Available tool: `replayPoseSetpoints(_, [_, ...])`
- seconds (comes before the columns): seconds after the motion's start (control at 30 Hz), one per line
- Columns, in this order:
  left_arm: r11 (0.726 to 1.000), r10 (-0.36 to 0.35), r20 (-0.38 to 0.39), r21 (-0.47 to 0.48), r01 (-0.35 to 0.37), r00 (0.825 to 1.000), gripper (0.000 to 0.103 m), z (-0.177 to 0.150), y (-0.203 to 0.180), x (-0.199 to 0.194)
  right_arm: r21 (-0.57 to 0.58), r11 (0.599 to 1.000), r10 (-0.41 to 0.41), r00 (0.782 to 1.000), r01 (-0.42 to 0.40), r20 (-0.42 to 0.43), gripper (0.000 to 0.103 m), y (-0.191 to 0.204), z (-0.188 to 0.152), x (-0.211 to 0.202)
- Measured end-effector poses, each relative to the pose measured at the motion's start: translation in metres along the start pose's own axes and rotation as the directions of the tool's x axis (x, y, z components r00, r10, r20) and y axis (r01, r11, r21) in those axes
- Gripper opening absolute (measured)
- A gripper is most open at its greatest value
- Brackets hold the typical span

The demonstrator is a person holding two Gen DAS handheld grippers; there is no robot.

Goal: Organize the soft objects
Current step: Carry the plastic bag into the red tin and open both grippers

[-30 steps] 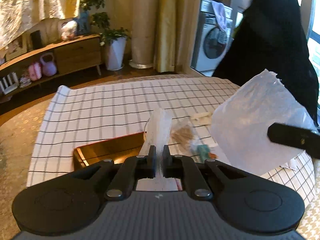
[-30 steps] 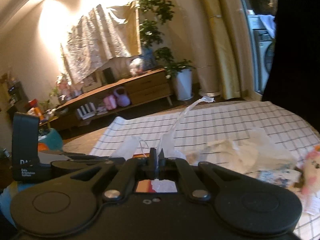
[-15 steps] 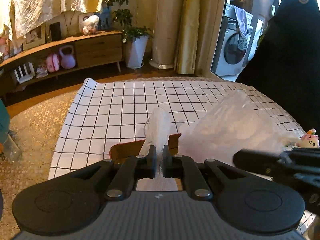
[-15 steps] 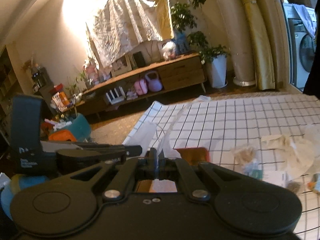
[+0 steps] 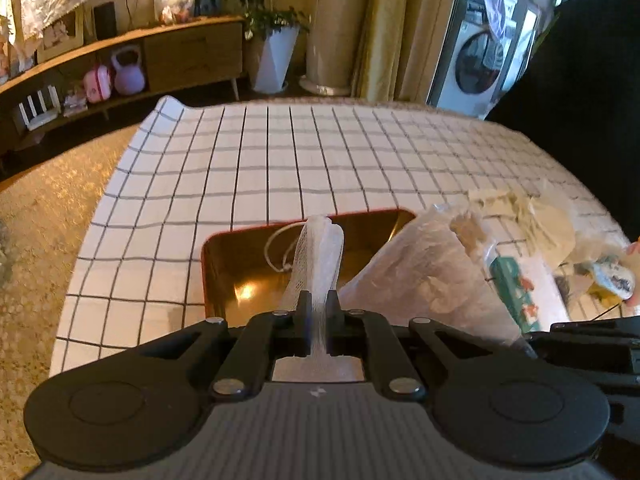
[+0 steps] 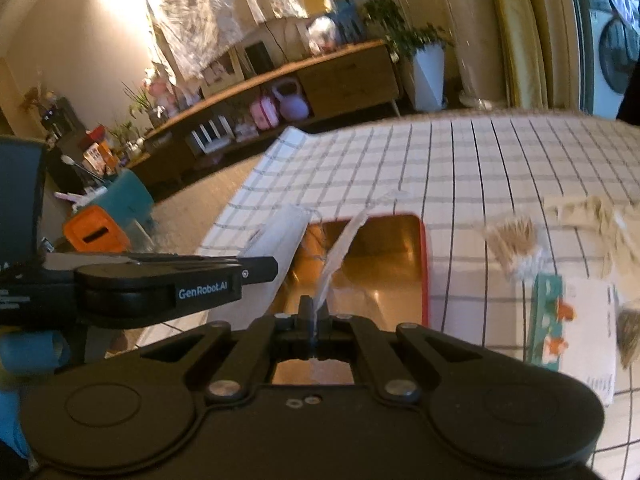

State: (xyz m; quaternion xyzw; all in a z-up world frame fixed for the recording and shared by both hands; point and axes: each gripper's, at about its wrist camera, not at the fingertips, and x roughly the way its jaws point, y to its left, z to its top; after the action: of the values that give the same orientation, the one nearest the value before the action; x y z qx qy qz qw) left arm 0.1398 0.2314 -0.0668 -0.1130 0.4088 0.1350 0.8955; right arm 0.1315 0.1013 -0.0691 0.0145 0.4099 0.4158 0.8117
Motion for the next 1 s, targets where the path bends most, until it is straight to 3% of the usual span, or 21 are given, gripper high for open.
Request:
replayPoseSetpoints(0.4, [1.000,0.000,-0.099,0.011,0.002,0.995,0.006,-0.012,0.001,0.036,-0.066,0.998,-0.031,0.993,0.024,-0.111,0.001,0.007,-0.019,0.026])
replayPoseSetpoints(0.7, [0.999,0.010,-0.134,0.035,-0.005,0.991,0.010,-0.016,-0.005,0.044,-0.090,0.995,-0.043,0.991,0.032,-0.123,0.019,0.007,-0.024,0.026])
replayPoseSetpoints(0.8, [0.999,0.019,-0.128,0.041,-0.013,0.992,0.017,-0.017,-0.007,0.044,-0.120,0.992,-0.064,0.991,0.051,-0.114,0.029,0.011,-0.024,0.022])
replayPoseSetpoints(1.0, [0.999,0.031,-0.106,0.027,-0.028,0.994,0.052,-0.016,-0.005,0.037,-0.142,0.988,-0.082,0.991,0.066,-0.105,0.044,0.015,-0.023,0.015])
